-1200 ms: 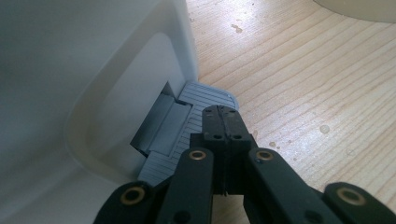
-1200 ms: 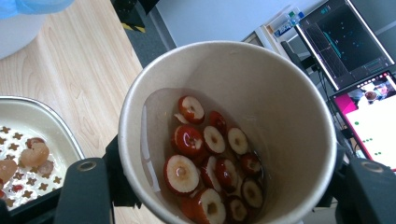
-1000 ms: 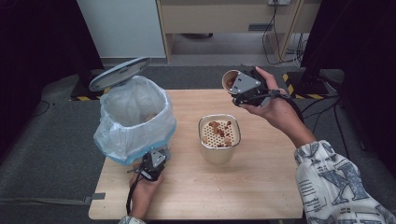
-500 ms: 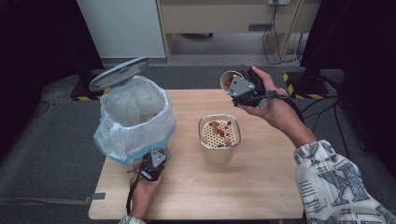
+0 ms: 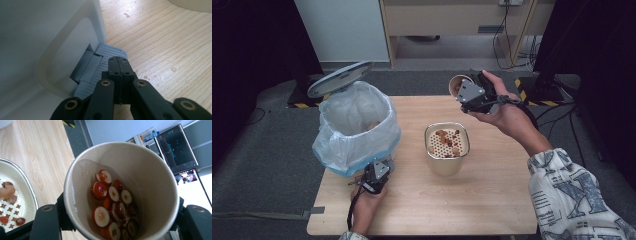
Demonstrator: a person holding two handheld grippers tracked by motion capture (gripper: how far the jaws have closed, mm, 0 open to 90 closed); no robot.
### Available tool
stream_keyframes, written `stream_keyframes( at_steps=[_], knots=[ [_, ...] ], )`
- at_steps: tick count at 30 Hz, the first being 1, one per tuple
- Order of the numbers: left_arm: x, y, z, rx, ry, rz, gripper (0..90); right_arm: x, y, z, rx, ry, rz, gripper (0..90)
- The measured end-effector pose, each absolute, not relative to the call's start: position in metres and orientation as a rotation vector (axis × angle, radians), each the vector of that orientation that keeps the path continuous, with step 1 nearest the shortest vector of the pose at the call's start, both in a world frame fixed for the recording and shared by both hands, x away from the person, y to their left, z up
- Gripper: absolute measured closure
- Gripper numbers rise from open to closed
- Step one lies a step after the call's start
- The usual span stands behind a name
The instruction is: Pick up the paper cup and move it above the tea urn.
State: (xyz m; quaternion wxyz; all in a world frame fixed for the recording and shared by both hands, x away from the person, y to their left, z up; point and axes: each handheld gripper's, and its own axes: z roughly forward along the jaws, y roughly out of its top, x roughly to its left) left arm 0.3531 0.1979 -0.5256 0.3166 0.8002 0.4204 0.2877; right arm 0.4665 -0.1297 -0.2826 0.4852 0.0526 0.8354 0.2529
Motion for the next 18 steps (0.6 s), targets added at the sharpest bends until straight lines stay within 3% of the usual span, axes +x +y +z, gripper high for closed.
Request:
stream_keyframes(
  at_steps=[18],
  knots=[
    [0.3531,0.1978,-0.5255,2.108,1.107,0.758,89.4,0.4620,-0.1250,-0.2795,0.043,2.007,0.515,32.8]
  ],
)
